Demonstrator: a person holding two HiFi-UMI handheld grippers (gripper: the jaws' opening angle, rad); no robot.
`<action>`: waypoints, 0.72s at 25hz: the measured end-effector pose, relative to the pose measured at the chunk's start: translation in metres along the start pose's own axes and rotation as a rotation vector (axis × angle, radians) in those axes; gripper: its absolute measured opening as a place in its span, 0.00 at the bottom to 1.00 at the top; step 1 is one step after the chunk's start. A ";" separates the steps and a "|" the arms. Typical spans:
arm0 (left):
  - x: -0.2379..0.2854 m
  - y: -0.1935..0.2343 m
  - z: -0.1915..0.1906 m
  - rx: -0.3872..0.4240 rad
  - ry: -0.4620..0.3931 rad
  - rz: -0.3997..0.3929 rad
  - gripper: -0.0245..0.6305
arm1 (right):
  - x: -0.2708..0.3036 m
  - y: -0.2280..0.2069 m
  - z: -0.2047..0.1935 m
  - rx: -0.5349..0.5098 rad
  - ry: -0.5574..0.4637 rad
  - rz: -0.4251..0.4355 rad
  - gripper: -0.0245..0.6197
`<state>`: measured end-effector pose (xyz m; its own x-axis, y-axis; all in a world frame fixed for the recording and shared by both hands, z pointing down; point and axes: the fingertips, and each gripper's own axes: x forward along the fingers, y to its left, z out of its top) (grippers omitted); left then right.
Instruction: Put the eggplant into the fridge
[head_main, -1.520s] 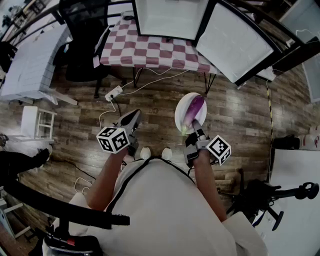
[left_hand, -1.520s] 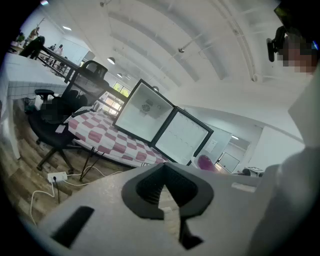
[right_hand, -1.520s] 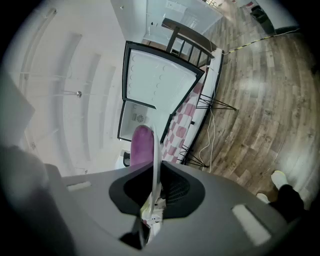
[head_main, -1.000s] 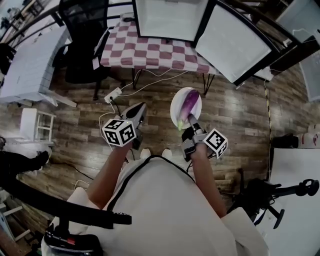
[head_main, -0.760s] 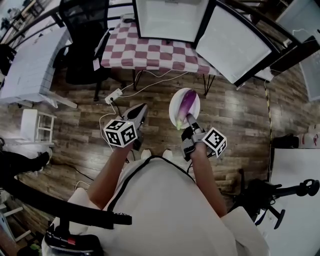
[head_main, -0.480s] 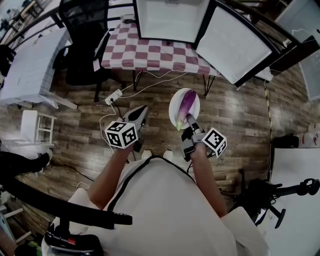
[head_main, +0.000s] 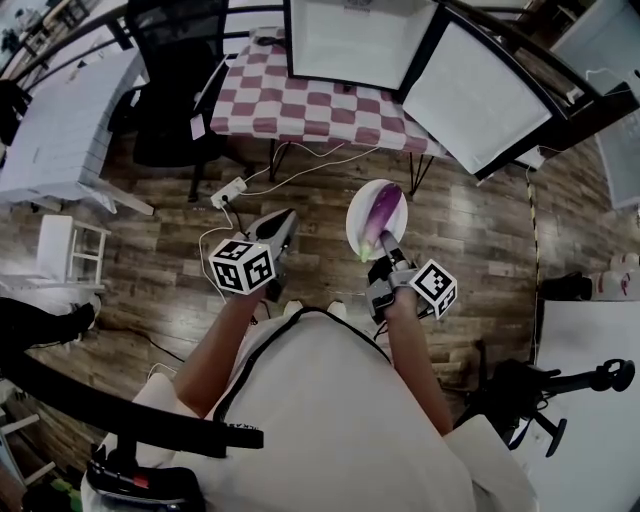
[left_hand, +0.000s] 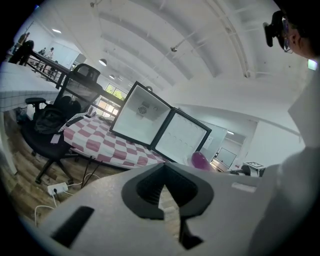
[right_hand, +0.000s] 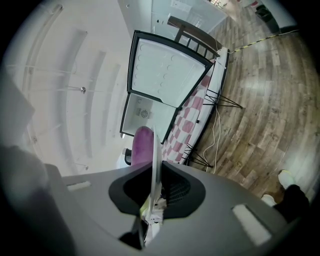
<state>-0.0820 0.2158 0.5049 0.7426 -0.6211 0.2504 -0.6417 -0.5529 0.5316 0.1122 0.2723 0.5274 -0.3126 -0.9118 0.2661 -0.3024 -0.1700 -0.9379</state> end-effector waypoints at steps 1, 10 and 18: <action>-0.003 0.004 0.001 -0.001 -0.001 0.000 0.04 | 0.001 0.000 -0.002 -0.002 -0.004 -0.002 0.10; -0.033 0.037 0.005 0.000 -0.003 0.000 0.04 | 0.003 0.004 -0.026 -0.002 -0.050 -0.030 0.10; -0.052 0.049 0.007 -0.006 -0.015 -0.014 0.04 | -0.005 0.006 -0.043 0.016 -0.083 -0.039 0.10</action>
<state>-0.1531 0.2175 0.5125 0.7485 -0.6217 0.2308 -0.6300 -0.5581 0.5400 0.0734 0.2915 0.5302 -0.2247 -0.9321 0.2840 -0.2985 -0.2117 -0.9307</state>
